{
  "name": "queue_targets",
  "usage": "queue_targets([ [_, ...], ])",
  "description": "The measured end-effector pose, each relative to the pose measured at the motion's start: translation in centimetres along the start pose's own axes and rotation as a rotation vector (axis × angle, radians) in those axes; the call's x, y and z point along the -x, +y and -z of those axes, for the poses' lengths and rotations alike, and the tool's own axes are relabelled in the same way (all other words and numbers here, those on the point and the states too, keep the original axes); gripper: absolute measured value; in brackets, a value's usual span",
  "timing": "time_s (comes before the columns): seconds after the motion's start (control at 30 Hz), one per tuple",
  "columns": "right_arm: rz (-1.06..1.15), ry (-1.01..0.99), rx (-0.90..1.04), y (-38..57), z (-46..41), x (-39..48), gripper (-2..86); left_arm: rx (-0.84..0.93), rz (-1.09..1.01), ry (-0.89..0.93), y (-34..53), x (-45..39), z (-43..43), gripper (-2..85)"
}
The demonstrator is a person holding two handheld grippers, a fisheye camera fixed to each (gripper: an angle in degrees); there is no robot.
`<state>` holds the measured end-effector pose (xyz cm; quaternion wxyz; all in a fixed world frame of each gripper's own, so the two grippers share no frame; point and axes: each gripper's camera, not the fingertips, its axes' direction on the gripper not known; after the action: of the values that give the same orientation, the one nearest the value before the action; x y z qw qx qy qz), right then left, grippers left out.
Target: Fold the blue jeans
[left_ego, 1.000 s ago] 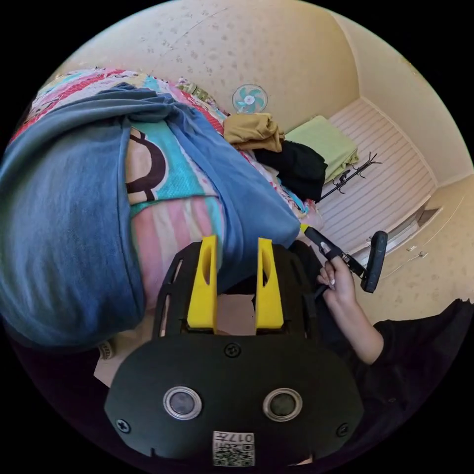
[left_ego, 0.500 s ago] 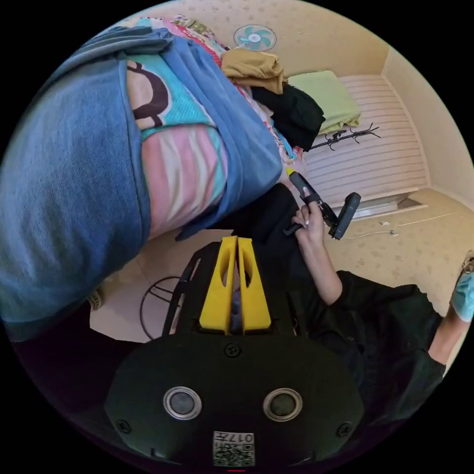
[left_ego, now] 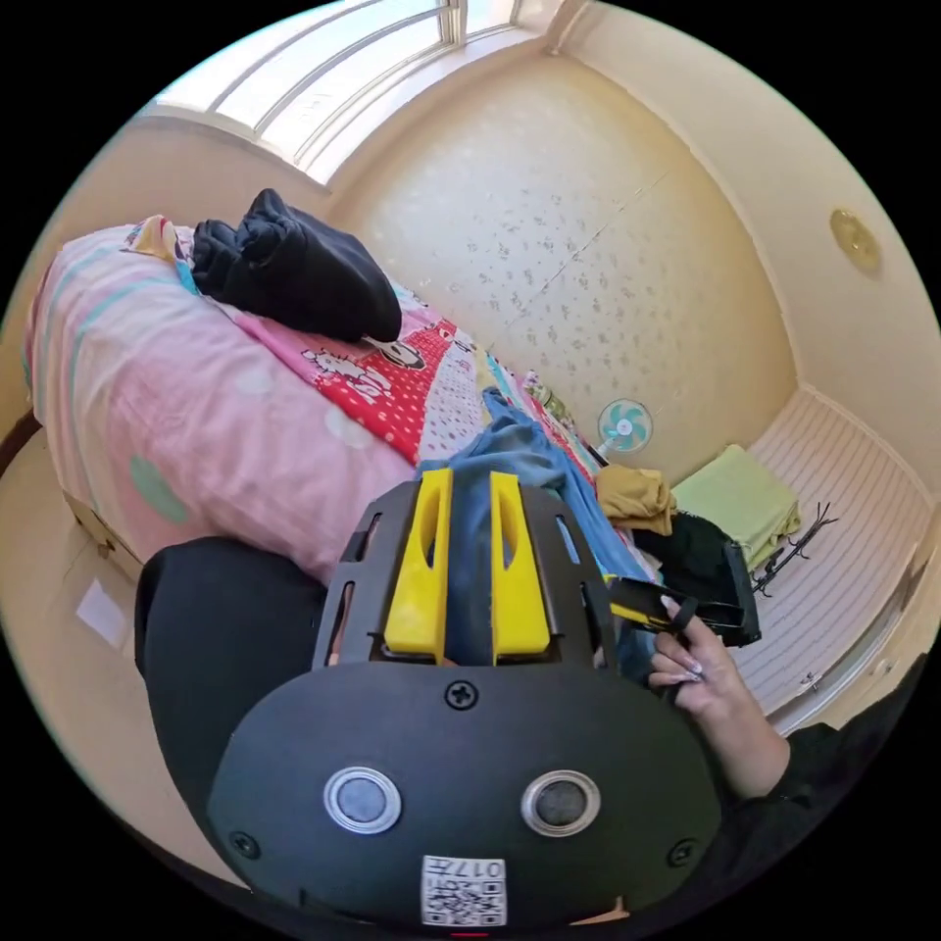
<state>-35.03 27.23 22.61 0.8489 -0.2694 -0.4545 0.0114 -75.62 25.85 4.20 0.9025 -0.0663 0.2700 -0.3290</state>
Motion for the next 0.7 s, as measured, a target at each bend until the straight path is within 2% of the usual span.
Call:
queue_targets([
  [0.2,0.327,0.185,0.030,4.2,0.1,3.2,2.9,0.062,-0.051,0.025,0.9,-0.5,-2.1,7.8],
  [0.3,0.333,0.039,0.181,5.5,1.4,2.5,1.9,0.104,-0.094,-0.003,1.5,-1.6,-3.5,8.0],
  [0.37,0.362,0.035,0.239,6.6,1.8,2.2,1.8,0.103,-0.151,-0.023,2.4,-2.9,-4.0,8.3],
  [0.47,0.406,0.249,0.320,8.1,0.9,1.0,2.1,0.153,-0.219,0.014,3.5,-4.2,-5.6,8.6],
  [0.53,0.434,0.295,0.399,8.5,0.3,-0.1,2.6,0.221,-0.228,-0.011,3.8,-4.5,-7.2,9.9],
  [0.57,0.429,0.312,0.350,8.6,1.4,-1.0,3.3,0.263,-0.217,-0.058,3.9,-4.6,-8.2,10.0],
  [0.63,0.384,0.325,0.184,8.4,4.7,-2.7,4.8,0.238,-0.241,-0.082,4.4,-5.2,-8.2,10.0],
  [0.7,0.237,0.262,-0.051,7.9,10.2,-6.7,6.0,0.199,-0.291,-0.065,5.2,-6.0,-7.8,10.1],
])
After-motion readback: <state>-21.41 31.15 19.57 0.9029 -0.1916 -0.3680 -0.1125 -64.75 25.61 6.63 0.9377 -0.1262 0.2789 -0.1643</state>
